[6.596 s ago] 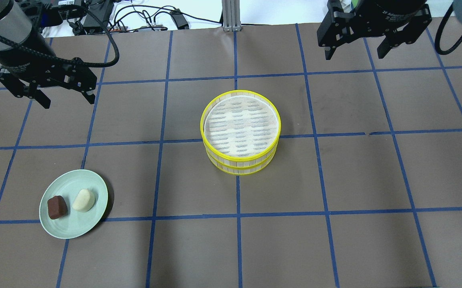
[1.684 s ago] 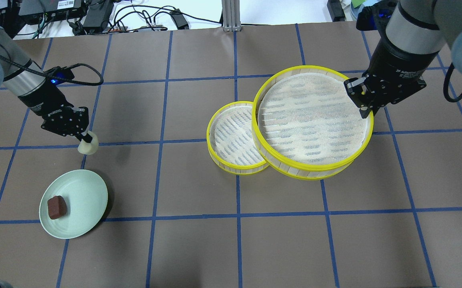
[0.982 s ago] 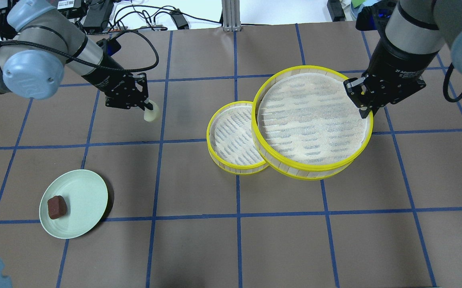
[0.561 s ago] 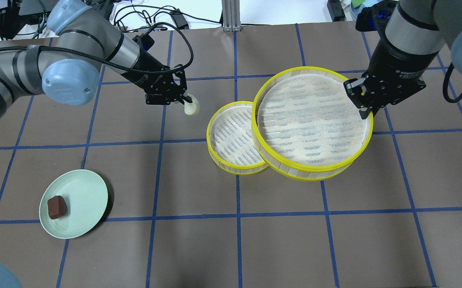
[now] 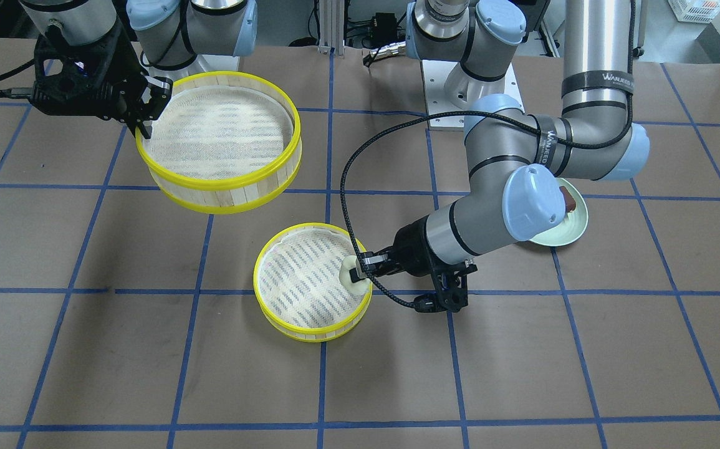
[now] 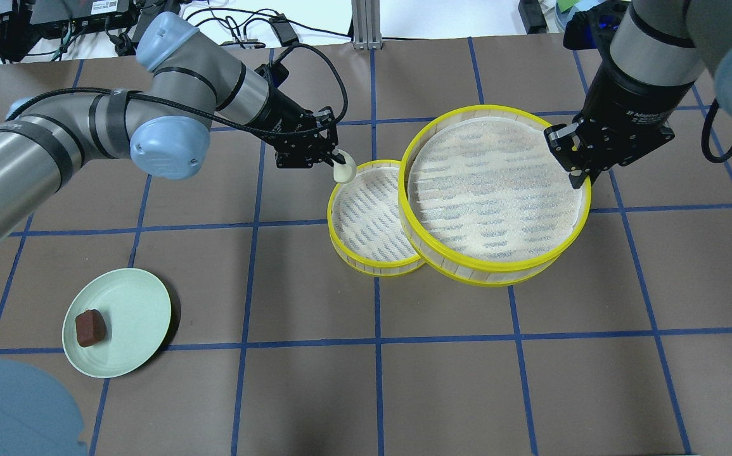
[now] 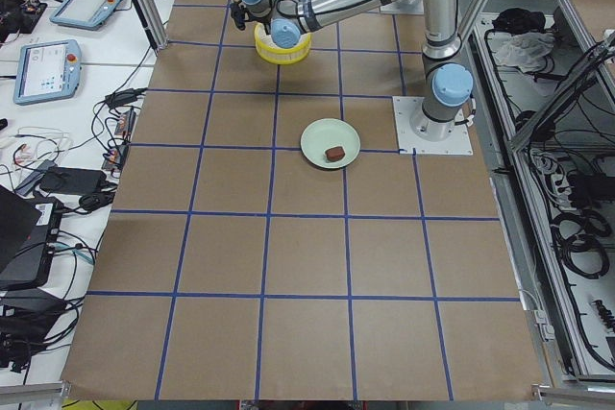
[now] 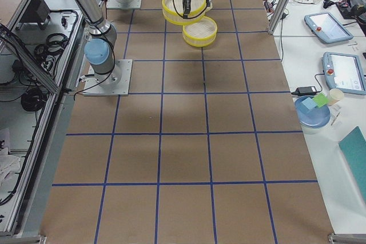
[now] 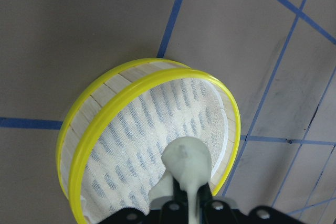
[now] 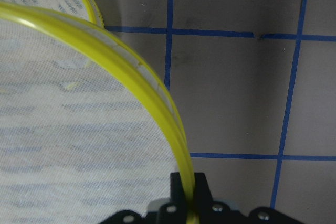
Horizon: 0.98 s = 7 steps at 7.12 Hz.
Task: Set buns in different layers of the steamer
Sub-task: 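Carry the white bun with the left gripper into the lower steamer tier and release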
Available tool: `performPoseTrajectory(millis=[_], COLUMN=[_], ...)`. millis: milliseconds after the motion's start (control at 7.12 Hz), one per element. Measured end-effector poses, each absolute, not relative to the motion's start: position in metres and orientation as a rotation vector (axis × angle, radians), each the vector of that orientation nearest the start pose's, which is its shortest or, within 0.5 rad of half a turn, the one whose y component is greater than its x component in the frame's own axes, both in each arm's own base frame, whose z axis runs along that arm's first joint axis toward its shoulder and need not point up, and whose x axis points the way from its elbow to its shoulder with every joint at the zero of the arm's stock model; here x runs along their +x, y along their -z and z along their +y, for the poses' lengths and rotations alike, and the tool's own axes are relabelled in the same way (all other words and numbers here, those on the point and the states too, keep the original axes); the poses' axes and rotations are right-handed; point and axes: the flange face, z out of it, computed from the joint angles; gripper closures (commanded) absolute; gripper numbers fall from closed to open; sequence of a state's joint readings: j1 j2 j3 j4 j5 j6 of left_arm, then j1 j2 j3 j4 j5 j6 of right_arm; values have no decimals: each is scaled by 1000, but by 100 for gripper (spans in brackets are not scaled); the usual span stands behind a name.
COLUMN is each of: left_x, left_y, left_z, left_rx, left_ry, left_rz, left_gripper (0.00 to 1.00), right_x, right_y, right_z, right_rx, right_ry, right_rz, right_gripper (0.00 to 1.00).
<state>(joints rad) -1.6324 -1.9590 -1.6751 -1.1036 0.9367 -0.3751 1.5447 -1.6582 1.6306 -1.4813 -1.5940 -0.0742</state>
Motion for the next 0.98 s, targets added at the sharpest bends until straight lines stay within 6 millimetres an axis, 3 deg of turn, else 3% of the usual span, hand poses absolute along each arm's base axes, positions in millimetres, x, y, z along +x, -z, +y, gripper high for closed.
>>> performPoseTrajectory(millis=[140, 281, 982], left_x=[-244, -254, -259], left_y=[-279, -274, -290], left_z=[-588, -585, -583], left_rx=[427, 438, 512], left_ry=[248, 270, 254], left_rz=[-2487, -2495, -2502], left_gripper=[8, 0, 0], right_x=[119, 119, 119], right_y=[-491, -491, -491], right_z=[-452, -452, -452], right_rx=[-78, -78, -77], right_ry=[-99, -99, -98], right_rz=[3159, 3159, 3160], right_gripper=[100, 100, 100])
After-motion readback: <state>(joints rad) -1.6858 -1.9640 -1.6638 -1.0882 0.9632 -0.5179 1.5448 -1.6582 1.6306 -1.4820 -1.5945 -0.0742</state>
